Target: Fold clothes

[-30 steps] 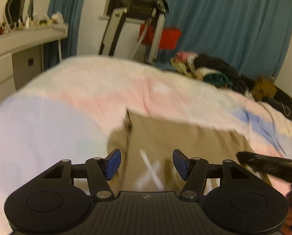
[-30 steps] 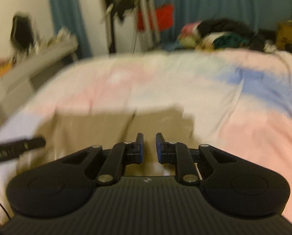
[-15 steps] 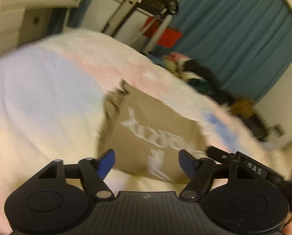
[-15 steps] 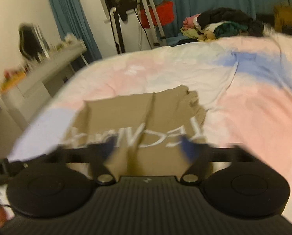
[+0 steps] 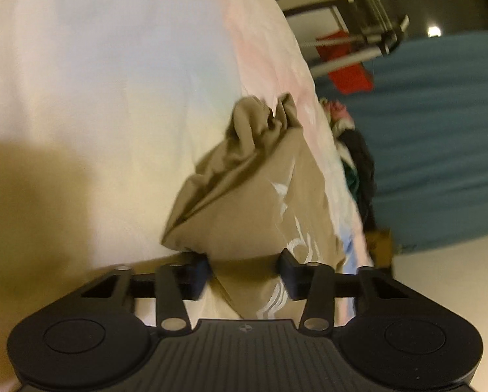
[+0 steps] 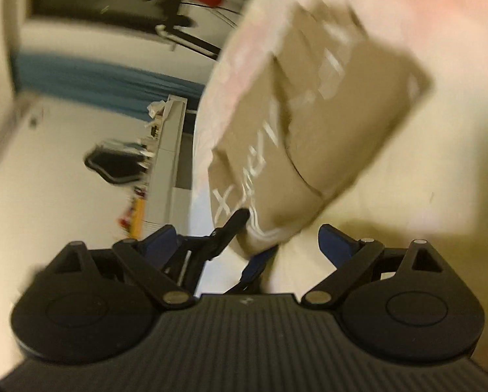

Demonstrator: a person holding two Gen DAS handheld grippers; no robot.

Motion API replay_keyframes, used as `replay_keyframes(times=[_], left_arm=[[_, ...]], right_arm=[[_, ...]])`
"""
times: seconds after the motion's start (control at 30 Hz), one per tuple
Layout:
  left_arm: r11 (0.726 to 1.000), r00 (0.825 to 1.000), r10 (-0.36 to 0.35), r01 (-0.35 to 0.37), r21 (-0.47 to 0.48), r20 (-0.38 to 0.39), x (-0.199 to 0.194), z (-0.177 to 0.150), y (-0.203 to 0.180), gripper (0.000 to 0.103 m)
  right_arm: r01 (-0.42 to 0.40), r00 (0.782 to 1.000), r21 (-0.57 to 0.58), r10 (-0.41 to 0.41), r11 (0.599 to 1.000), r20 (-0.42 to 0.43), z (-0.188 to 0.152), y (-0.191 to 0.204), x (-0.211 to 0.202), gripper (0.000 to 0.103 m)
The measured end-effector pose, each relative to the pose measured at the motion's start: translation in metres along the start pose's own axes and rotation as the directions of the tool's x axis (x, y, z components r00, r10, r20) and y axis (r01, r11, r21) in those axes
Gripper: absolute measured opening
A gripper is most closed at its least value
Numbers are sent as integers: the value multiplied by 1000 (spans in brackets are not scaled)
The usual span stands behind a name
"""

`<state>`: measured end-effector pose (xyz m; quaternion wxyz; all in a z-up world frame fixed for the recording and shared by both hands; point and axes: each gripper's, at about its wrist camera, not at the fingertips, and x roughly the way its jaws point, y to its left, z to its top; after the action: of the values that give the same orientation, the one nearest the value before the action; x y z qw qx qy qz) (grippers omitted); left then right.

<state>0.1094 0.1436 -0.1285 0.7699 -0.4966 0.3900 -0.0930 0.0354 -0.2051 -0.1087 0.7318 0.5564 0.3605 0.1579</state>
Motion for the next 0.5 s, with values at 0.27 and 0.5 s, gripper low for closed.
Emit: replay_keyframes(times=[0.27,0.5], left_arm=[[992,990,-118,120,-30,75,-20,-4,1,17],[990,989,-134,136,-31,67,-27,-4,-1,17]], right_arm=[[33,960,194,-85,980,266,19,-31,-11,72],[122,941,150,-162,981,297,20,-27,-5,26]])
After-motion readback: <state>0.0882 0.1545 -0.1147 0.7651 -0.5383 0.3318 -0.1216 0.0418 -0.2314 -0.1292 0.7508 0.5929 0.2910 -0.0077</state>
